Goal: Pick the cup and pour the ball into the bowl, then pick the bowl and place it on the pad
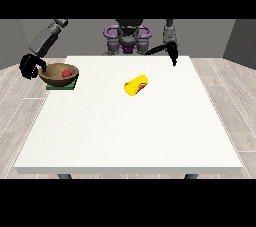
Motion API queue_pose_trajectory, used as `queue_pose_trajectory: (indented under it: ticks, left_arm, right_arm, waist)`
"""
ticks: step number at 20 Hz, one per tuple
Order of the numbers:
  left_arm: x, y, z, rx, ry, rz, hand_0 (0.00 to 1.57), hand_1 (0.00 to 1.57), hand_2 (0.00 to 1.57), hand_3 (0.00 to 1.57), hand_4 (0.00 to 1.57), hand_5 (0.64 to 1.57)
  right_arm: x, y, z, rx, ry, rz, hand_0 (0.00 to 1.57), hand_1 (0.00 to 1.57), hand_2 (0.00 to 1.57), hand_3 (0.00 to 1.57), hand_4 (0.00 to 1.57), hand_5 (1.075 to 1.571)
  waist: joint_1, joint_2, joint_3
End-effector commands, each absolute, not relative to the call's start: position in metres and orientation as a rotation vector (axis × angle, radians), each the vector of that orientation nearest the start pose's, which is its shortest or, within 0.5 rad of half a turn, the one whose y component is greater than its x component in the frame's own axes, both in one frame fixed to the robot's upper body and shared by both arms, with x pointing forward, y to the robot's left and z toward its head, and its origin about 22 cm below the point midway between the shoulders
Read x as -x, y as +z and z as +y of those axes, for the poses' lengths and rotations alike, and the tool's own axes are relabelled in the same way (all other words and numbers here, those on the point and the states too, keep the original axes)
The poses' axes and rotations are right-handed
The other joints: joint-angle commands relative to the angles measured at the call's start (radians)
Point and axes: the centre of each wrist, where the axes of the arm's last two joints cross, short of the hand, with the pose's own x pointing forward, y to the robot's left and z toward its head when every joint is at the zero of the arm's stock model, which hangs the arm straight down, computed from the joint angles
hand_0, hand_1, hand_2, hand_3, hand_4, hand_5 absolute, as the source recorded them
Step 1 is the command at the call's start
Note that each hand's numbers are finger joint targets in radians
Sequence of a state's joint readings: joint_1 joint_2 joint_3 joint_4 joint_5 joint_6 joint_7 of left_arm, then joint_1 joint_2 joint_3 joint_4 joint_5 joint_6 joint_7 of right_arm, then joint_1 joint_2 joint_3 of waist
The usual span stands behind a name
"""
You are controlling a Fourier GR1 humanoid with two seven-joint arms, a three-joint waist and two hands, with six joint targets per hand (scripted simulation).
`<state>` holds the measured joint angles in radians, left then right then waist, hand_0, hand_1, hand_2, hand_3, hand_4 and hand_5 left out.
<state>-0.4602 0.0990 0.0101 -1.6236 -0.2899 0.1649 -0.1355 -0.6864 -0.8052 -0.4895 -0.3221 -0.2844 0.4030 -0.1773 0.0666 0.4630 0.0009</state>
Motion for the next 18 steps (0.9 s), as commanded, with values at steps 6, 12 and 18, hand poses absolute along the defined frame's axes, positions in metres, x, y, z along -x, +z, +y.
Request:
queue_pose_trajectory:
  ticks: [6,12,18]
  left_arm:
    - [-0.319,0.141,0.201,-0.358,-0.226,-2.259,0.00,0.00,0.00,0.00,0.00,1.565]
    - [-0.298,0.160,0.195,-0.330,-0.210,-2.306,0.00,0.00,0.00,0.00,0.00,1.566]
    - [-0.296,0.149,0.209,-0.345,-0.225,-2.255,0.00,0.00,0.00,0.00,0.00,1.568]
  right_arm:
    - [-0.310,0.092,-0.530,0.294,-0.274,-1.453,1.57,1.57,1.57,1.57,0.59,1.535]
    - [-0.298,0.147,-0.559,0.467,-0.224,-1.506,0.00,0.00,0.43,0.33,0.00,1.481]
    - [-0.299,0.141,-0.557,0.461,-0.211,-1.471,0.00,0.00,0.36,0.26,0.00,1.489]
  waist:
    - [-0.019,0.048,0.0001]
    - [-0.023,0.091,0.0017]
    - [-0.023,0.036,0.0007]
